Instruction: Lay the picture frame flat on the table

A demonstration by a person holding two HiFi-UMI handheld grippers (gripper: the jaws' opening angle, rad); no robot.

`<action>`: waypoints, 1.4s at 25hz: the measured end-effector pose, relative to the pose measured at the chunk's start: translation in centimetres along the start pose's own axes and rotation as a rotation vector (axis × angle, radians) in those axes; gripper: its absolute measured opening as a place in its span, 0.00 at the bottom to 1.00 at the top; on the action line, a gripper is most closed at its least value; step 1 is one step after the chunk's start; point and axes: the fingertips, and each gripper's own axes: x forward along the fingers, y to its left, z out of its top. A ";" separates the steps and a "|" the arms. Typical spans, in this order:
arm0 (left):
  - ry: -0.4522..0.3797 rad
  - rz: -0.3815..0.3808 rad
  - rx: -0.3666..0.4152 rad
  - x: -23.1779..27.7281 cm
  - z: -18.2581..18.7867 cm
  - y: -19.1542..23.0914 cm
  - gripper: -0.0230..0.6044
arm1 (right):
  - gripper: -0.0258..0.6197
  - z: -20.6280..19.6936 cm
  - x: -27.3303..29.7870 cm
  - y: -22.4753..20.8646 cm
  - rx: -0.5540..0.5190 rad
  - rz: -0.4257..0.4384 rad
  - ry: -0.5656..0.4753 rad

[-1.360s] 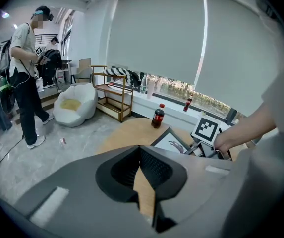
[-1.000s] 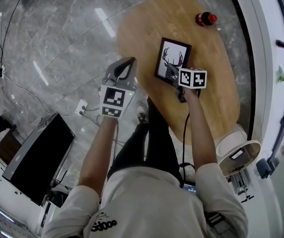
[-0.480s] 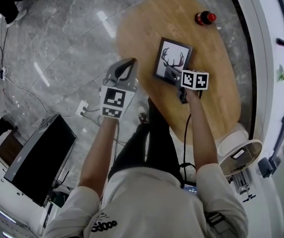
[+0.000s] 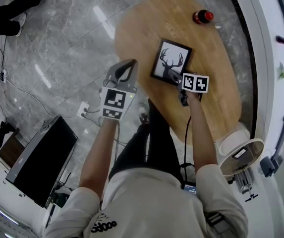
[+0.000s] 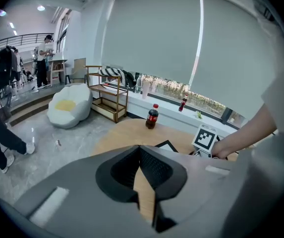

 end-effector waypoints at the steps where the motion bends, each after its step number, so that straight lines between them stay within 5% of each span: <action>1: 0.000 0.000 0.002 0.0 0.0 -0.1 0.05 | 0.49 -0.1 -0.1 -0.1 0.003 -0.001 -0.004; 17: -0.015 0.019 0.036 -3.2 0.4 -1.9 0.05 | 0.51 -1.9 -4.2 -0.3 0.019 -0.042 -0.066; 27: -0.114 0.093 0.086 -10.4 2.2 -2.8 0.05 | 0.47 1.4 -13.3 6.2 -0.257 -0.098 -0.246; 35: -0.207 0.159 0.109 -18.2 4.1 -3.5 0.05 | 0.30 2.0 -22.0 16.2 -0.468 -0.105 -0.423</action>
